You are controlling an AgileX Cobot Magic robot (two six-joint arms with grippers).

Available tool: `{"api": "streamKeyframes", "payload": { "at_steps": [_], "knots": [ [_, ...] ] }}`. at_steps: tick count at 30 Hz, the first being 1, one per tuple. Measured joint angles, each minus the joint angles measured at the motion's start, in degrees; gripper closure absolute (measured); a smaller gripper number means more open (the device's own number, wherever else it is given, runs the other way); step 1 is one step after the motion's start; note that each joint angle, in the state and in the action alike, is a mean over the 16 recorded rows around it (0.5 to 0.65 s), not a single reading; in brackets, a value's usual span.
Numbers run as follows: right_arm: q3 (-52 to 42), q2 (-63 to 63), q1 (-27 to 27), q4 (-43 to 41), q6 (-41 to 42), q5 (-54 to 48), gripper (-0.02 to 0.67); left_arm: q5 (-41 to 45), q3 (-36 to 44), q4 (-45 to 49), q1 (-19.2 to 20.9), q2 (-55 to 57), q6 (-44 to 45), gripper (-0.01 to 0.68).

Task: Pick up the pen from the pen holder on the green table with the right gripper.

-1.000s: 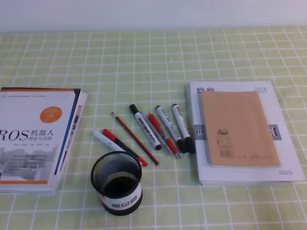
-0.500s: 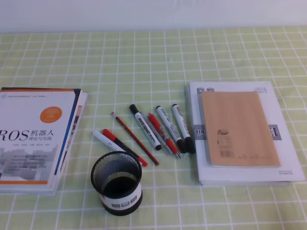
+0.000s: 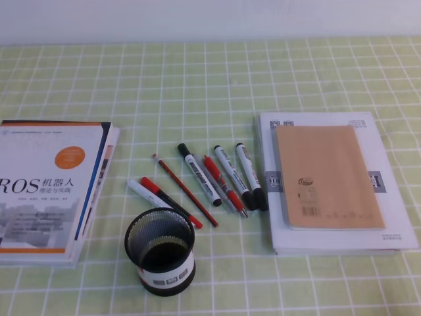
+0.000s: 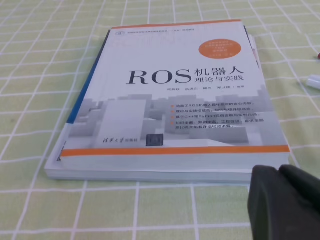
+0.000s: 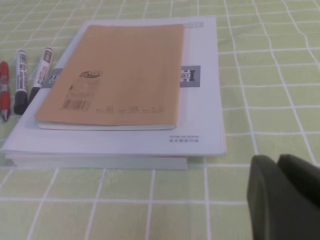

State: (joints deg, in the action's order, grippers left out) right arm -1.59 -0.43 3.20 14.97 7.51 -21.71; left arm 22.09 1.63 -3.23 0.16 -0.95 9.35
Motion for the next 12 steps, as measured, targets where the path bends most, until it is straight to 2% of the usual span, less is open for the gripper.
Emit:
{"api": "streamKeyframes", "payload": {
  "at_steps": [12],
  "knots": [
    [0.0, 0.0, 0.0, 0.3, 0.0, 0.0, 0.661, 0.0, 0.0, 0.0, 0.0, 0.0, 0.0, 0.68]
  ]
}}
